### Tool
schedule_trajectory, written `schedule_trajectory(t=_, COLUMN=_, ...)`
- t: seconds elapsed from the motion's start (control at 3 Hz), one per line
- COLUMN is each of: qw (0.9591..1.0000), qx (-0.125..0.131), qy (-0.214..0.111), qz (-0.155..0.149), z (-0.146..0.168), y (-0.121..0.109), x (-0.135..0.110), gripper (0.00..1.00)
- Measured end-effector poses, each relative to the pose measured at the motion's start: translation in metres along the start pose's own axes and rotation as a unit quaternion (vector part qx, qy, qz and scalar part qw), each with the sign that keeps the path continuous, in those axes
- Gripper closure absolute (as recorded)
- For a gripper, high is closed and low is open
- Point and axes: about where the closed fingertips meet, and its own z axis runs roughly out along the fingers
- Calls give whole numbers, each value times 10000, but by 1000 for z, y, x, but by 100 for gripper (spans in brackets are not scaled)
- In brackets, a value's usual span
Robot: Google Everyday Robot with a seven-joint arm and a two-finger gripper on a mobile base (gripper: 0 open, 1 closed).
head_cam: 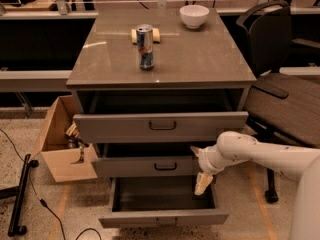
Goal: Open middle drawer
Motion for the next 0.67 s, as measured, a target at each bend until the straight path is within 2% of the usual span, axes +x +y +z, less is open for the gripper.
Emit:
schedule_trajectory(t=0.33, qw=10000, qx=-30, qy=68, qz=5, z=15, y=-21, x=14, gripper=0)
schedule_trajectory(t=0.67, qw=9998, qx=-160, qy=82, qz=80, z=33, y=-32, x=25, gripper=15)
